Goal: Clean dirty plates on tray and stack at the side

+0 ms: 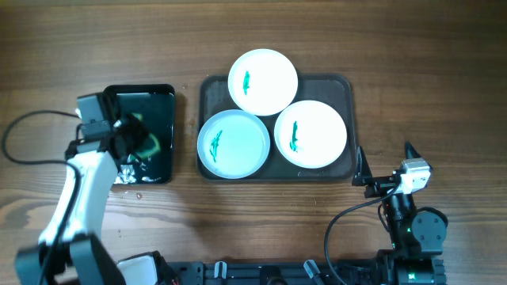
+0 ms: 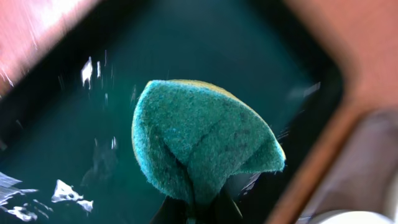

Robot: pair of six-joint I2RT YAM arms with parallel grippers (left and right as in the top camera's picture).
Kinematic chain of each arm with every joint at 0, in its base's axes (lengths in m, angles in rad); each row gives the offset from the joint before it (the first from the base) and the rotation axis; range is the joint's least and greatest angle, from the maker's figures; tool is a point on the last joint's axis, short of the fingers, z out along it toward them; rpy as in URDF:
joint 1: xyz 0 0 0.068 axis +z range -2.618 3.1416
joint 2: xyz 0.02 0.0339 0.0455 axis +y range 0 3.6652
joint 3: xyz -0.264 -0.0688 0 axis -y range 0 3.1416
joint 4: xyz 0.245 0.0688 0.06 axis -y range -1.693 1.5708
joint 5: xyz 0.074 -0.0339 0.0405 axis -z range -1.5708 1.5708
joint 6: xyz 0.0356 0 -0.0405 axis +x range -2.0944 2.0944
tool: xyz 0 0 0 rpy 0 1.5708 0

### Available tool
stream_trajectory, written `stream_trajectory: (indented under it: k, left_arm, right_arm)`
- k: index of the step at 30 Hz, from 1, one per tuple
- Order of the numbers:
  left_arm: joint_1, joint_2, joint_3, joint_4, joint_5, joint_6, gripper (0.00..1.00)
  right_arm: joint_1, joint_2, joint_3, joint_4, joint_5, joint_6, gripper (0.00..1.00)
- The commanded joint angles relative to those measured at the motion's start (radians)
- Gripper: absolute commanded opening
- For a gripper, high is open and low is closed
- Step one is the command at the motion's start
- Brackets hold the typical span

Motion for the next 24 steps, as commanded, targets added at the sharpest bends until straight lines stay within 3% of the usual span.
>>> stream_trajectory:
  k: [1, 3, 6, 9, 11, 13, 17, 20, 24]
  left_arm:
    - [-0.001, 0.01, 0.002, -0.002, 0.107, -0.016, 0.04]
    - [-0.001, -0.039, 0.028, -0.021, 0.197, 0.017, 0.04]
    - [-0.006, -0.158, 0.055, -0.018, 0.32, 0.016, 0.04]
    - [-0.053, -0.248, 0.055, -0.009, 0.34, 0.003, 0.04]
    - [-0.119, -0.262, 0.055, -0.007, 0.339, -0.051, 0.04]
    - [-0.206, -0.254, 0.055, 0.019, 0.339, -0.088, 0.04]
    - [-0.407, -0.19, 0.055, 0.09, 0.204, -0.199, 0.04]
    - [-0.554, -0.081, 0.055, 0.129, 0.075, -0.285, 0.04]
    - [-0.655, 0.071, 0.055, 0.188, 0.067, -0.34, 0.04]
  right_arm:
    - [0.004, 0.0, -0.001, 0.013, 0.051, -0.03, 1.0]
    - [0.004, 0.0, -0.001, 0.029, 0.077, -0.067, 1.0]
    - [0.004, 0.0, -0.001, 0.125, -0.02, 0.053, 1.0]
    - [0.005, 0.0, -0.001, 0.399, -0.182, 0.212, 1.0]
    - [0.004, 0.008, 0.005, 0.668, -0.201, 0.251, 1.0]
    - [0.004, 0.04, 0.072, 0.735, -0.186, 0.241, 1.0]
    - [0.004, 0.288, 0.439, 0.315, -0.282, 0.088, 1.0]
    - [0.005, 0.704, 0.882, -0.18, -0.356, 0.013, 1.0]
    - [0.005, 1.09, 1.235, -0.516, -0.573, 0.015, 1.0]
